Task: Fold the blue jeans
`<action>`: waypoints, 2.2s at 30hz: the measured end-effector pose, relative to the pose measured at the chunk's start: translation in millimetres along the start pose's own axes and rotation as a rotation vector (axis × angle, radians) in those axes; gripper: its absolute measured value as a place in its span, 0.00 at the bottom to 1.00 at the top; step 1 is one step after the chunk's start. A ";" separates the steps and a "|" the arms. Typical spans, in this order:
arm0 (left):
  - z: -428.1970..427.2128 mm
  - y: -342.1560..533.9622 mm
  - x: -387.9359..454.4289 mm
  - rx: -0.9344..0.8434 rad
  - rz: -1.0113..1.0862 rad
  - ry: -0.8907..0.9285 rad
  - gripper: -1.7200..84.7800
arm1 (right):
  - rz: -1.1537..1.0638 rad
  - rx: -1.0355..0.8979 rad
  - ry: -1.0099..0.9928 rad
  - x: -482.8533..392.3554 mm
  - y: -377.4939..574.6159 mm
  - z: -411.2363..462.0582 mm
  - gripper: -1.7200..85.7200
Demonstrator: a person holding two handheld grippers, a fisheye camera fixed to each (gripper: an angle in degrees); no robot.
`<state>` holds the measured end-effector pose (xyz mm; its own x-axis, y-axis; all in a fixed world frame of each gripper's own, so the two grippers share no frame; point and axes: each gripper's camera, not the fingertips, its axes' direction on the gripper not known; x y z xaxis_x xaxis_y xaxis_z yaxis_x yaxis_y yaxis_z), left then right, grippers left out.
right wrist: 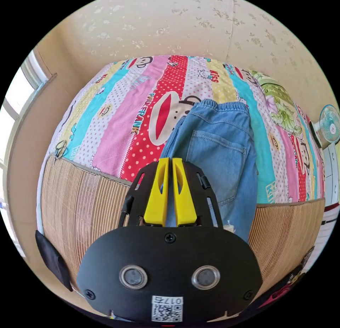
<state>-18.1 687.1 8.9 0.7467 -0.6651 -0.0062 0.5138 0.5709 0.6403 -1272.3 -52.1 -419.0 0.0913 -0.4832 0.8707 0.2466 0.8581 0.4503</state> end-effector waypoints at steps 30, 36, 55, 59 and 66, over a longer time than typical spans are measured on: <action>-43.8 -25.1 32.4 -0.006 0.078 -0.223 0.08 | -0.333 -0.104 -0.352 115.7 284.0 -72.1 0.10; -28.8 -62.5 75.0 -0.091 0.219 -0.245 0.11 | 0.112 -0.363 -0.550 178.1 457.9 -76.7 0.15; 51.5 16.3 127.9 -0.503 0.411 -0.309 0.01 | 0.022 -0.490 -0.737 223.1 562.0 -98.7 0.05; 79.5 56.1 127.0 -0.611 0.350 -0.274 0.02 | -0.018 -0.578 -0.656 250.8 599.7 -116.2 0.06; 68.9 46.9 165.9 -0.463 0.414 -0.276 0.08 | 0.212 -0.420 -0.606 340.8 584.6 -144.9 0.11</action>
<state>100.8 570.4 90.8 0.8171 -0.4111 0.4041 0.3828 0.9111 0.1530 -957.2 259.7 112.4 -0.3376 -0.0316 0.9408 0.6400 0.7251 0.2540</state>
